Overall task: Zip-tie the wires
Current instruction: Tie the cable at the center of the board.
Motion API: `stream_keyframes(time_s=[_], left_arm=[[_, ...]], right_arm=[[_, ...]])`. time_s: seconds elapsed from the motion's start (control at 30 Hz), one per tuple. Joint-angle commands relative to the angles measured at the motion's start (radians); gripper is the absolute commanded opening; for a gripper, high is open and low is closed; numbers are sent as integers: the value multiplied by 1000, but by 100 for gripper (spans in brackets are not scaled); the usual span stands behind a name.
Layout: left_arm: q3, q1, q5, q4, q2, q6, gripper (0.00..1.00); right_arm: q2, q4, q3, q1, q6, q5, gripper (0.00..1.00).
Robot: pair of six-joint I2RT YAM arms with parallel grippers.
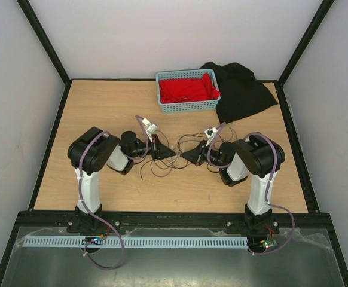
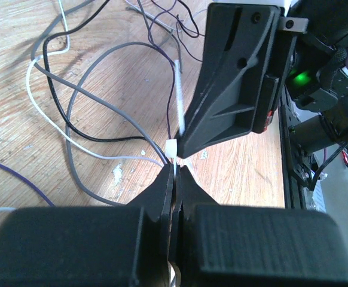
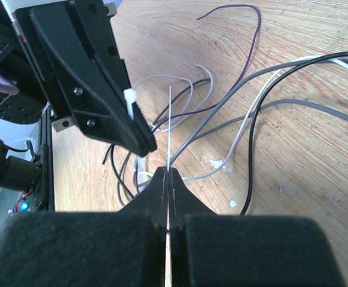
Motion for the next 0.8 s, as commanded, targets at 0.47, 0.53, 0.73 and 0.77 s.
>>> stream_keyframes(time_s=[0.47, 0.53, 0.73, 0.77], left_arm=[[14, -39, 62, 41, -57, 256, 0], [11, -49, 66, 41, -63, 291, 0], [-9, -69, 62, 41, -81, 376, 0], [-20, -77, 54, 41, -89, 405, 0]], right_arm=[[-146, 145, -122, 40, 4, -187, 0], [-149, 144, -135, 42, 4, -194, 0], [-154, 144, -150, 44, 42, -236, 0], [-158, 144, -153, 44, 47, -242, 0]])
